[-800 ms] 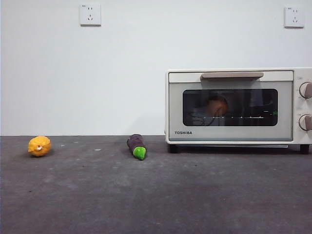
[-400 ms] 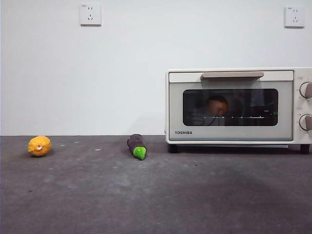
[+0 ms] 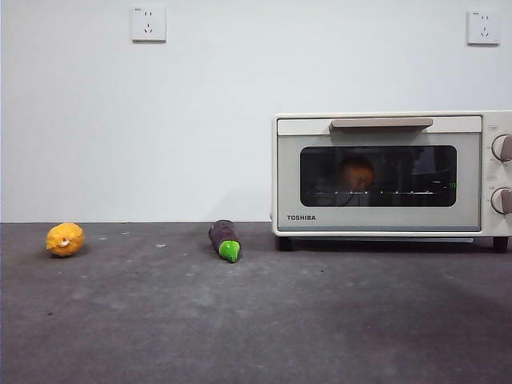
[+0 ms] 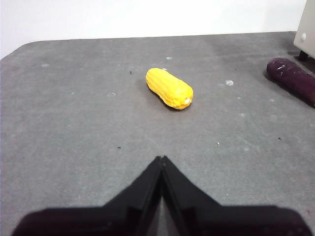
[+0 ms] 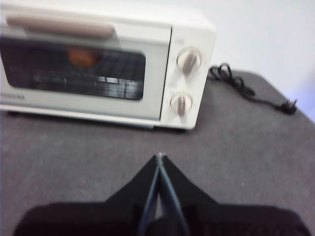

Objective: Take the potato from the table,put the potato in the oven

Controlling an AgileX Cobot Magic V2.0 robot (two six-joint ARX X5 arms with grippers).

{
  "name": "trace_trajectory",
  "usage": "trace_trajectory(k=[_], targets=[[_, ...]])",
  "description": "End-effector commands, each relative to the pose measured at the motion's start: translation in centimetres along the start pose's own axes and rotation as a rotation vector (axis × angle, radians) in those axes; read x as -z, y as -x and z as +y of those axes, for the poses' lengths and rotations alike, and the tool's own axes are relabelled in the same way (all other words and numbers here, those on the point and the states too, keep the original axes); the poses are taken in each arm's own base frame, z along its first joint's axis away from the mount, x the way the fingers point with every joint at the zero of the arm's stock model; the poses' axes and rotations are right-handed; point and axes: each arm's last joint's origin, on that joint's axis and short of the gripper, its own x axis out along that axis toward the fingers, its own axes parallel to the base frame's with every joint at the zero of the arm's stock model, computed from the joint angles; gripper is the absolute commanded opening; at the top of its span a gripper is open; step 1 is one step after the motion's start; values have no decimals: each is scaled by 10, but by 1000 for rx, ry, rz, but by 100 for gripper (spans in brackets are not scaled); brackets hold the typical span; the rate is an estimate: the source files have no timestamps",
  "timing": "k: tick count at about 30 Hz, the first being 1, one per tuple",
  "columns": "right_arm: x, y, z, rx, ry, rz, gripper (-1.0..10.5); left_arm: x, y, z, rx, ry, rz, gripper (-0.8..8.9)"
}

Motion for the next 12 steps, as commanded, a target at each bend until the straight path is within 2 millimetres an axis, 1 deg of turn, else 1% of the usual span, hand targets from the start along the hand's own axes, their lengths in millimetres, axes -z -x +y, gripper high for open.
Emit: trace_trajectory(k=[1, 5, 12], targets=[[8, -2, 1, -4, 3, 14, 1, 2, -1, 0, -4, 8, 1, -4], [14, -4, 2, -9, -4, 30, 1, 2, -1, 0, -4, 8, 3, -4], [21, -6, 6, -113, -6, 35, 1, 2, -1, 0, -4, 8, 3, -4]])
